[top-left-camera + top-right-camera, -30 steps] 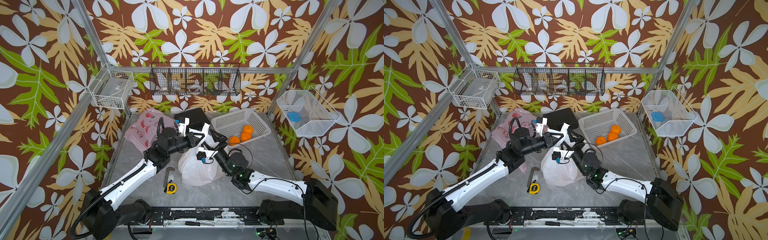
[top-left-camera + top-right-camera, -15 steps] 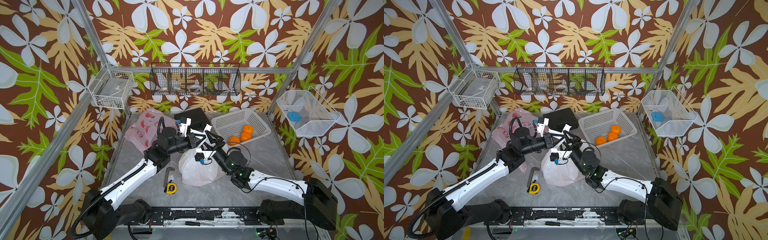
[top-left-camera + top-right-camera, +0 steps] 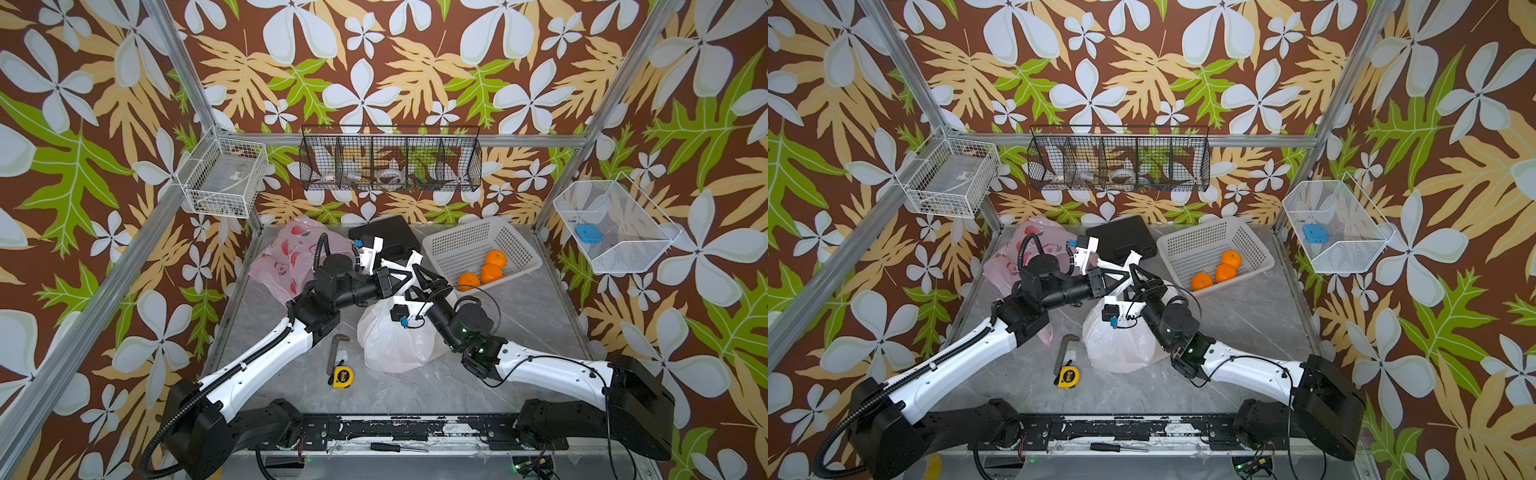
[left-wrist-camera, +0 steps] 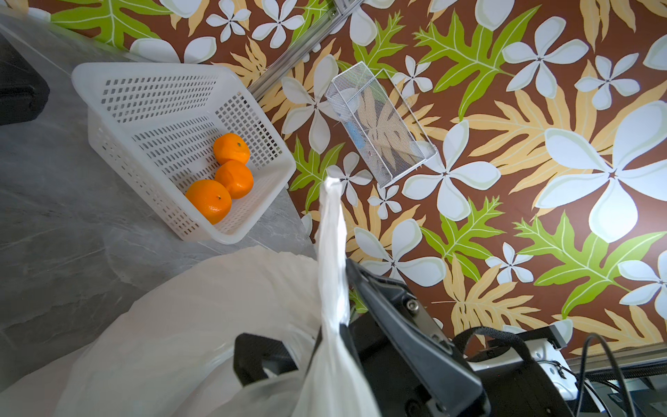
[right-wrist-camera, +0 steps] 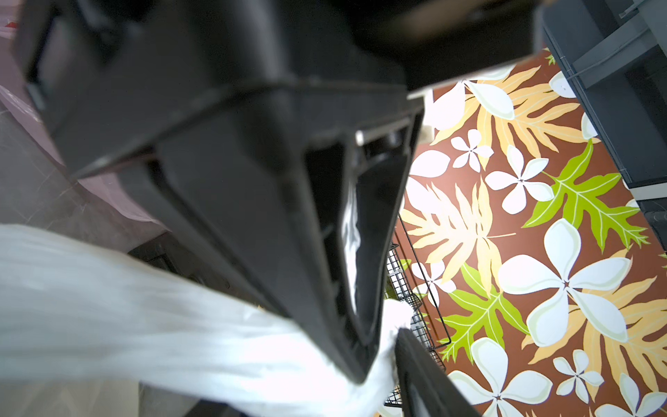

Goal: Place the oranges into plastic bags & tie knots
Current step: Tie the plastic bag at the center of the board.

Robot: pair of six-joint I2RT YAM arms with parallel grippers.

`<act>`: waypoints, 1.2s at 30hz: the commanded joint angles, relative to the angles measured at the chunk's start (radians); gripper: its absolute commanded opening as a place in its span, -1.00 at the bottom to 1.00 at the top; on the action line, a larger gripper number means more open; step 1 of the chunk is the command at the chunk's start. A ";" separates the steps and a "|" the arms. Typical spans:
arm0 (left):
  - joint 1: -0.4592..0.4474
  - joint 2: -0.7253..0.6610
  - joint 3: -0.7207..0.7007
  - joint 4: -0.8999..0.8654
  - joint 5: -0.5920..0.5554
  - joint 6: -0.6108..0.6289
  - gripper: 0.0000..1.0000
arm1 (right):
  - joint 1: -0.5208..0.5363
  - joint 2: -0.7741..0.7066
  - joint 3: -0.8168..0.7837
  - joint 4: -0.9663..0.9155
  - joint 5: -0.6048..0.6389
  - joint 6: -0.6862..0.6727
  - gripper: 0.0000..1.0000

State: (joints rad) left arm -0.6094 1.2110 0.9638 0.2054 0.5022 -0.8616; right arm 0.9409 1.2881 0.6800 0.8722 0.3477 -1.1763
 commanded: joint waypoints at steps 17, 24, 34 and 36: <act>0.002 0.006 0.017 0.008 0.060 0.021 -1.00 | 0.001 -0.007 0.023 -0.019 0.007 0.035 -0.24; 0.002 0.008 0.020 -0.006 0.065 0.034 -1.00 | 0.001 -0.008 0.032 -0.033 0.004 0.044 -0.41; 0.002 0.008 0.023 -0.016 0.062 0.042 -1.00 | 0.002 -0.013 0.032 -0.039 0.004 0.051 -0.75; 0.002 0.008 0.025 -0.017 0.062 0.041 -1.00 | 0.000 -0.015 0.033 -0.039 0.002 0.052 -0.86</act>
State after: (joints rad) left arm -0.6075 1.2190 0.9817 0.1795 0.5396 -0.8341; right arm 0.9379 1.2789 0.7044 0.8177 0.3744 -1.1362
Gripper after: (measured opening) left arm 0.049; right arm 0.095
